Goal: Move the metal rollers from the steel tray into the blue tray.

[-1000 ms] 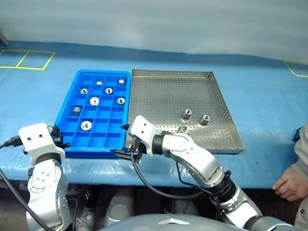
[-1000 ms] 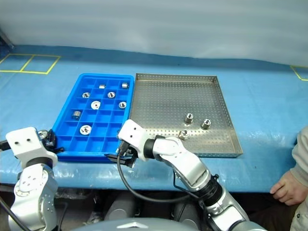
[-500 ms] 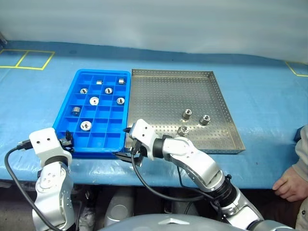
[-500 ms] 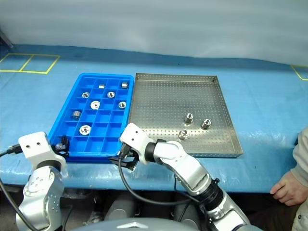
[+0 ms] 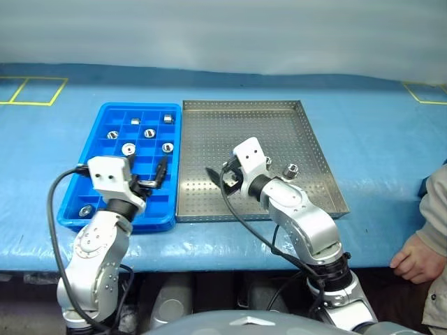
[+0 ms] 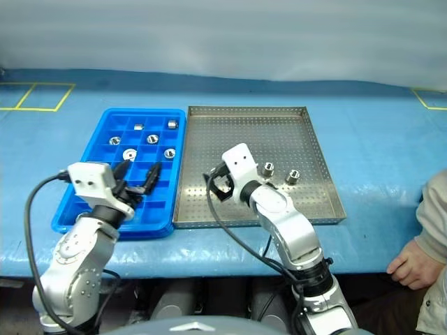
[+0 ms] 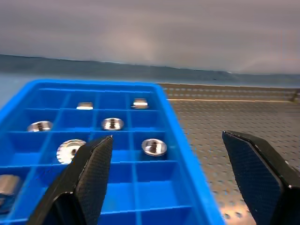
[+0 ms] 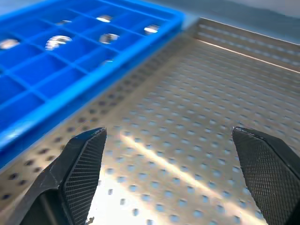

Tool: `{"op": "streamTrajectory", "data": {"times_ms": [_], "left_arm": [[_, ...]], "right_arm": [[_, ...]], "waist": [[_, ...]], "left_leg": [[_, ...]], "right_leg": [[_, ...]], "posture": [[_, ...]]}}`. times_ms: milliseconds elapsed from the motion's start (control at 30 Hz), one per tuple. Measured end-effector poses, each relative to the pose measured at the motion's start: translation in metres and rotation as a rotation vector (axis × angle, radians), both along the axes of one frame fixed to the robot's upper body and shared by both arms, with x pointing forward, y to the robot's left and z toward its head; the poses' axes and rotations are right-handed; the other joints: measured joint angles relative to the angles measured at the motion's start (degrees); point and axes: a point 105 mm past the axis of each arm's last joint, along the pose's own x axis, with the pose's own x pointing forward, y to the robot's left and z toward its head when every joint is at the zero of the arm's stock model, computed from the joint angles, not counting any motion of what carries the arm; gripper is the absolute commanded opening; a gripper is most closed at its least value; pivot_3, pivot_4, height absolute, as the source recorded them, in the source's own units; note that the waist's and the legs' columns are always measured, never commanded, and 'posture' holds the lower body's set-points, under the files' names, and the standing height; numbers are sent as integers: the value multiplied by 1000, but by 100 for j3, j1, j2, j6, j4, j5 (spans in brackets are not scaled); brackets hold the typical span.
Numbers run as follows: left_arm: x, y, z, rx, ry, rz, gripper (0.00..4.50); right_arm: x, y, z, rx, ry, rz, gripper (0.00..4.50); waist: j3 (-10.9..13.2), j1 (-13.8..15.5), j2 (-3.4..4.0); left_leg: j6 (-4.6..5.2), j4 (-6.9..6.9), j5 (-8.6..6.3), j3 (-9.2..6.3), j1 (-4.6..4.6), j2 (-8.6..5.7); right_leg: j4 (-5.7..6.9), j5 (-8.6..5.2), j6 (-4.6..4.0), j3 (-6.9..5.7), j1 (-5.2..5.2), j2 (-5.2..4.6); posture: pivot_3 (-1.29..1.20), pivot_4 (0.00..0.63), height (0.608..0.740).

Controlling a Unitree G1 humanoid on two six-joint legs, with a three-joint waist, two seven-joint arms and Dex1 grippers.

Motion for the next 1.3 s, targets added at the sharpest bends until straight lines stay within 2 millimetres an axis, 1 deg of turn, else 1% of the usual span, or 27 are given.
{"op": "streamTrajectory", "data": {"times_ms": [133, 233, 300, 367, 467, 567, 667, 767, 833, 967, 1000, 1067, 1167, 1233, 1300], "left_arm": [[-7, -27, -10, 51, 43, -180, 4048], [-18, -51, -20, 72, 89, -343, 4048], [-25, -61, -24, 100, 105, -427, 4048], [-30, -68, -27, 115, 117, -484, 4048], [-35, -73, -31, 106, 134, -527, 4048], [-39, -77, -35, 95, 152, -553, 4048], [-41, -79, -36, 88, 158, -559, 4048], [-42, -81, -37, 87, 164, -565, 4072], [-42, -80, -38, 88, 168, -561, 4072], [-43, -80, -39, 85, 172, -559, 4072], [-43, -80, -39, 83, 175, -555, 4072], [-42, -78, -40, 76, 178, -530, 4072], [-35, -72, -37, 43, 164, -441, 4072], [-29, -65, -33, 25, 144, -370, 4072], [-23, -55, -28, 12, 118, -289, 4072]], "right_arm": [[22, -23, -11, -20, 55, -203, 4500], [38, -36, -14, -1, 85, -333, 4500], [46, -46, -16, 15, 110, -414, 4500], [51, -56, -23, 25, 147, -481, 4500], [53, -62, -35, 35, 208, -521, 4500], [52, -64, -44, 38, 250, -529, 4500], [51, -59, -48, 49, 272, -513, 4500], [51, -56, -49, 58, 279, -505, 3888], [51, -55, -49, 59, 281, -502, 3276], [50, -54, -50, 61, 284, -498, 1905], [50, -53, -50, 62, 284, -495, 1685], [50, -52, -50, 62, 284, -487, 1690], [50, -47, -49, 37, 273, -455, 1690], [49, -37, -46, 33, 260, -401, 1690], [48, -22, -37, 36, 230, -327, 1690]], "waist": [[4, -89, 7], [8, -156, 14], [11, -177, 20], [14, -184, 26], [18, -196, 34], [21, -198, 40], [25, -198, 48], [27, -198, 52], [27, -196, 53], [28, -199, 54], [28, -199, 54], [29, -197, 56], [29, -195, 56], [30, -192, 57], [30, -182, 58]], "left_leg": [[0, -1, 0, 4, 1, 2], [0, -1, 0, 5, 0, 2], [1, -3, 0, 5, 1, 3], [1, -4, 0, 5, 1, 3], [2, -6, -1, 7, 0, 2], [2, -8, -1, 7, -1, 3], [2, -9, -1, 7, 0, 6], [2, -8, -1, 7, 0, 7], [2, -8, -1, 7, 0, 7], [2, -9, -1, 8, -1, 7], [2, -9, -1, 8, 0, 7], [2, -9, -1, 7, -1, 8], [2, -8, -1, 8, -1, 8], [2, -9, -1, 7, -1, 10], [2, -9, -1, 6, -1, 12]], "right_leg": [[2, 0, 0, 4, -1, 3], [2, 0, 1, 6, -3, 3], [2, 0, 1, 6, -4, 5], [2, 0, 1, 5, -4, 5], [1, 1, 1, 10, -6, 5], [1, 1, 2, 11, -8, 5], [2, 0, 2, 11, -8, 9], [2, 0, 3, 11, -8, 10], [1, 0, 3, 11, -8, 10], [0, 0, 3, 12, -8, 10], [0, 0, 3, 12, -9, 10], [1, 0, 3, 11, -9, 10], [1, 0, 3, 11, -9, 10], [2, 0, 4, 12, -10, 14], [3, 2, 6, 10, -11, 17]], "posture": [[137, 150, 740], [138, 150, 740], [141, 150, 740], [148, 150, 740], [156, 150, 740], [164, 150, 740], [166, 150, 740], [164, 150, 740], [162, 150, 740], [166, 150, 740], [172, 150, 740], [182, 150, 740], [210, 150, 740], [239, 150, 740], [268, 150, 740]]}}
